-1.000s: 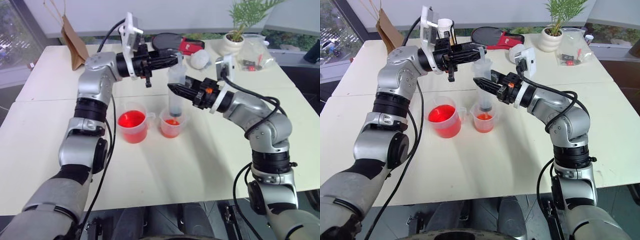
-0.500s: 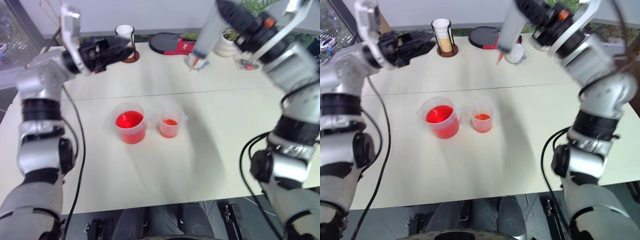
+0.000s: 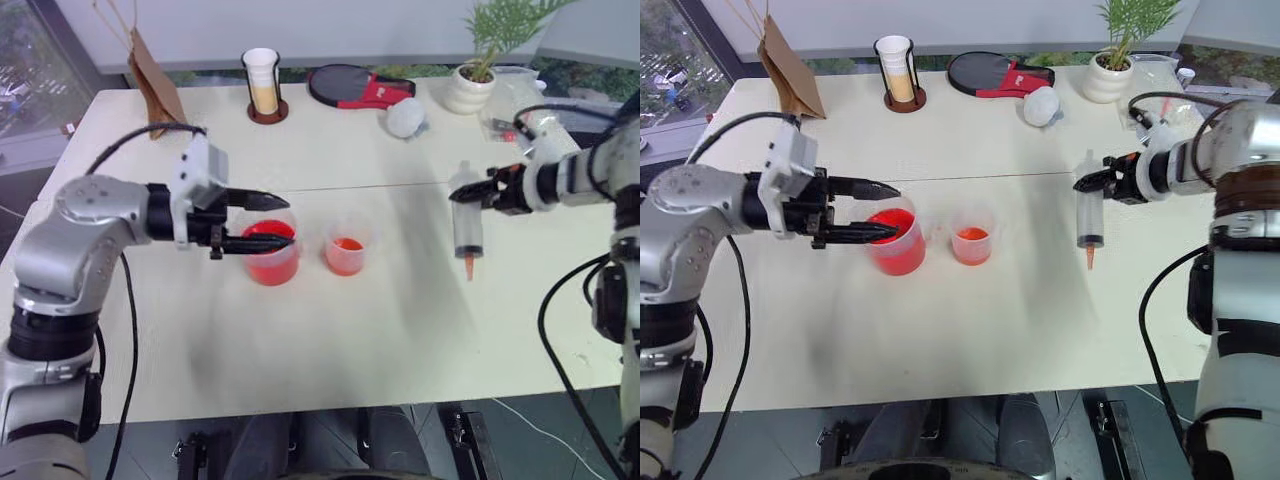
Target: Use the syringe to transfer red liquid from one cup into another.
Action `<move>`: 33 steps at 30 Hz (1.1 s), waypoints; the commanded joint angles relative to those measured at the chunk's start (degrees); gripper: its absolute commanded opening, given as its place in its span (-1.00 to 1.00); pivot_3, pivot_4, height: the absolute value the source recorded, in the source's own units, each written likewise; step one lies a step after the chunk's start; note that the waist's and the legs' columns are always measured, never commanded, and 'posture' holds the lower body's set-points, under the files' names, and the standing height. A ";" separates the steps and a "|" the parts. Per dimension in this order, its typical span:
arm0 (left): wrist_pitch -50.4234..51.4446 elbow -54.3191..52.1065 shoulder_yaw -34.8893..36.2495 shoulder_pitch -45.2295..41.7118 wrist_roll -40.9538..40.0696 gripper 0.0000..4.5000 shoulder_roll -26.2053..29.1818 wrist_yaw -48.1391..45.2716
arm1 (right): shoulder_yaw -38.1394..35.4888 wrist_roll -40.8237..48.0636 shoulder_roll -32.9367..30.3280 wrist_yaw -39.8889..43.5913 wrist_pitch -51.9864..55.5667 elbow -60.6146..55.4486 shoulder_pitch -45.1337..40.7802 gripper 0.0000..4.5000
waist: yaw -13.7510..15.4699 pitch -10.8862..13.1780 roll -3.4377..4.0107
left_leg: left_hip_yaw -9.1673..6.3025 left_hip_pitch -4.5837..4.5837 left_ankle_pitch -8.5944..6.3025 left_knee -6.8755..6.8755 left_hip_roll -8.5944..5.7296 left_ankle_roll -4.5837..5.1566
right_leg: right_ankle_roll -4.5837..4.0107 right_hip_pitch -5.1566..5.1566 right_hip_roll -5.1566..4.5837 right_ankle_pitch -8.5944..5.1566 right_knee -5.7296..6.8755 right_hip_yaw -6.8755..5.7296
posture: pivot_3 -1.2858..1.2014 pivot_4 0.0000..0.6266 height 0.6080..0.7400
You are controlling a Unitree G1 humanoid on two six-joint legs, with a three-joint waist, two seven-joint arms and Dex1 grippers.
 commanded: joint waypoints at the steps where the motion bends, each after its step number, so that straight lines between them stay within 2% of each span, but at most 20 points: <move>1: -2.70 -3.57 -1.54 1.69 1.61 0.26 1.87 0.28 | 2.04 -4.86 1.69 3.95 -4.14 4.05 -3.08 -0.38 | -0.07 0.00 0.00 | 0.00 0.00 0.00 0.00 0.00 0.00 | 0.00 0.00 0.01 0.00 0.00 0.00 | 0.03 -0.52 1.00; 11: -1.63 -4.26 -1.30 2.04 -0.40 0.26 0.39 3.85 | 1.51 -14.53 6.73 7.40 -12.72 14.42 -4.11 -0.38 | 0.17 0.00 0.00 | -0.02 -0.02 0.00 0.08 -0.02 0.00 | 0.00 0.03 0.04 0.00 0.00 -0.02 | 0.03 -0.52 1.00; 13: -0.94 -3.83 -0.55 1.65 -1.35 0.28 0.58 4.29 | 0.96 -15.13 7.00 8.25 -12.93 14.86 -4.21 0.07 | 0.09 0.00 0.00 | -0.03 -0.02 0.00 0.08 -0.02 0.00 | 0.00 0.03 0.05 0.00 0.00 -0.02 | 0.03 -0.52 1.00; 14: -0.42 -3.49 0.15 1.36 -2.21 0.28 0.77 4.41 | 0.90 -15.57 6.97 8.81 -13.02 14.79 -4.23 0.17 | 0.07 0.00 0.00 | -0.03 -0.02 0.00 0.08 -0.01 0.00 | 0.00 0.03 0.06 0.00 0.00 -0.02 | 0.03 -0.52 1.00; 15: -0.04 -3.29 0.61 1.17 -2.87 0.28 0.93 4.52 | 0.81 -16.02 6.96 9.27 -13.11 14.76 -4.25 0.37 | 0.04 0.00 0.00 | -0.03 -0.02 0.00 0.08 -0.01 0.00 | 0.00 0.03 0.06 0.00 0.00 -0.02 | 0.03 -0.52 1.00; 17: 0.33 -2.55 1.54 0.72 -3.85 0.28 1.19 4.80 | 0.25 -16.77 6.78 9.34 -13.14 14.86 -4.33 0.85 | -0.01 0.00 0.00 | -0.03 -0.02 0.00 0.08 0.00 0.00 | 0.00 0.03 0.07 0.00 0.01 -0.02 | 0.03 -0.52 1.00; 18: -0.02 -1.90 2.03 0.72 -3.94 0.28 1.31 5.03 | -0.30 -17.02 6.59 9.17 -13.31 14.90 -4.33 0.98 | -0.02 0.00 0.00 | -0.03 -0.02 0.00 0.08 0.00 0.00 | 0.00 0.03 0.07 0.00 0.01 -0.02 | 0.03 -0.52 1.00; 22: 1.06 2.46 6.99 1.67 -5.75 0.28 3.03 6.04 | -1.74 -18.08 4.01 10.57 -16.62 11.76 -3.79 0.98 | -0.08 0.01 0.01 | -0.03 -0.02 0.01 0.08 0.01 -0.01 | 0.00 0.03 0.09 0.00 0.01 -0.02 | 0.03 -0.52 1.00; 24: 3.26 6.38 13.67 1.55 -9.17 0.28 4.11 7.75 | -5.52 -15.16 1.42 13.55 -18.02 7.37 -3.23 0.98 | -0.03 0.03 0.05 | -0.03 -0.02 0.01 0.08 0.01 -0.01 | 0.00 0.00 0.09 0.00 0.01 -0.02 | 0.03 -0.52 1.00; 27: 4.14 10.63 18.43 2.44 -10.52 0.28 4.91 9.59 | -12.40 -10.28 0.12 15.34 -18.30 0.40 -0.71 0.98 | -0.03 0.04 0.07 | -0.05 -0.05 0.00 0.06 0.02 0.00 | 0.01 -0.03 0.10 0.00 0.01 -0.04 | 0.03 -0.52 1.00; 30: 3.79 13.46 21.16 8.64 -8.56 0.28 6.84 9.97 | -15.76 -8.63 -2.64 20.15 -30.81 -18.93 14.99 0.98 | 0.10 -0.09 -0.08 | -0.09 0.10 -0.02 0.00 0.06 0.03 | 0.02 0.13 0.15 0.00 0.00 -0.07 | 0.03 -0.52 1.00; 33: 5.35 13.81 25.23 16.62 -9.61 0.28 7.98 9.98 | -18.86 -8.22 -6.39 23.48 -37.60 -27.37 28.63 0.98 | 0.45 -0.07 -0.08 | -0.11 0.20 -0.06 -0.01 0.00 0.08 | 0.02 0.23 0.11 0.00 0.03 -0.05 | 0.03 -0.52 1.00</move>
